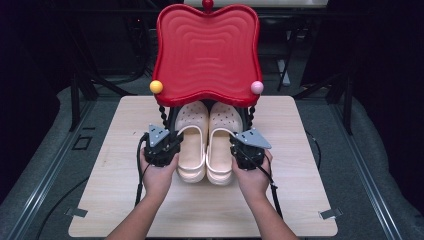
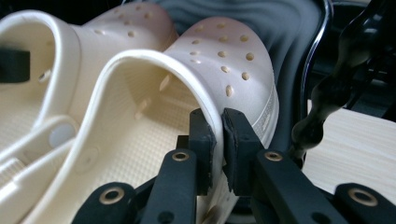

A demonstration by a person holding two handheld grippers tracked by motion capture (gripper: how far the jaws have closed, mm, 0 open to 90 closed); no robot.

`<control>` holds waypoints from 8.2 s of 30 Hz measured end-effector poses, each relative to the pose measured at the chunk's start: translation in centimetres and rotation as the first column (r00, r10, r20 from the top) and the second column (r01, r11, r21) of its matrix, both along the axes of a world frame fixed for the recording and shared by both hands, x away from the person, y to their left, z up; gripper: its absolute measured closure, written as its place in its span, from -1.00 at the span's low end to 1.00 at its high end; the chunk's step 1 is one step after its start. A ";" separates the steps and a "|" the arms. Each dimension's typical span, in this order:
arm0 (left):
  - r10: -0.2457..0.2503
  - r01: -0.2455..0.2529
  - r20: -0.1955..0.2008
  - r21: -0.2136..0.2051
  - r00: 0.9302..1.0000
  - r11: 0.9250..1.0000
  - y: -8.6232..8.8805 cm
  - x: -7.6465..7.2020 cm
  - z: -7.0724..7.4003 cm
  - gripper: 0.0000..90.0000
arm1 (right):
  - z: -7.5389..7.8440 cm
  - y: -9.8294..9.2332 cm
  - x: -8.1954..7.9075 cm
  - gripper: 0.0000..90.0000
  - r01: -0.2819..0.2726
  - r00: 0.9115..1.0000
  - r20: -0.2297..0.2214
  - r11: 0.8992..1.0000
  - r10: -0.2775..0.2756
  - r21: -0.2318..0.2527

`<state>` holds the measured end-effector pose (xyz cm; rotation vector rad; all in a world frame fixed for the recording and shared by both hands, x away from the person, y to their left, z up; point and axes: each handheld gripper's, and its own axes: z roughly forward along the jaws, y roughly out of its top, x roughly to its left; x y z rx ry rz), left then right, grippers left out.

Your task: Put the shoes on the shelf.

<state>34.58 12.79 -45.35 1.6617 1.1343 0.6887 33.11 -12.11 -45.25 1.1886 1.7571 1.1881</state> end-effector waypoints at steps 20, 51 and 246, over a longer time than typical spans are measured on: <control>0.015 -0.012 0.067 -0.046 0.998 0.999 0.0 3.2 0.7 0.71 | 0.8 0.1 3.8 0.83 0.028 0.998 0.058 0.999 -0.029 0.016; -0.018 0.020 0.027 -0.068 0.999 0.998 0.3 2.8 0.4 0.34 | 1.1 -0.2 2.9 0.43 -0.026 0.999 0.032 1.000 0.026 -0.004; -0.118 0.120 -0.139 0.002 0.983 0.993 -0.4 1.6 -3.9 1.00 | -4.0 0.1 1.5 1.00 -0.110 0.985 -0.128 0.991 0.119 0.076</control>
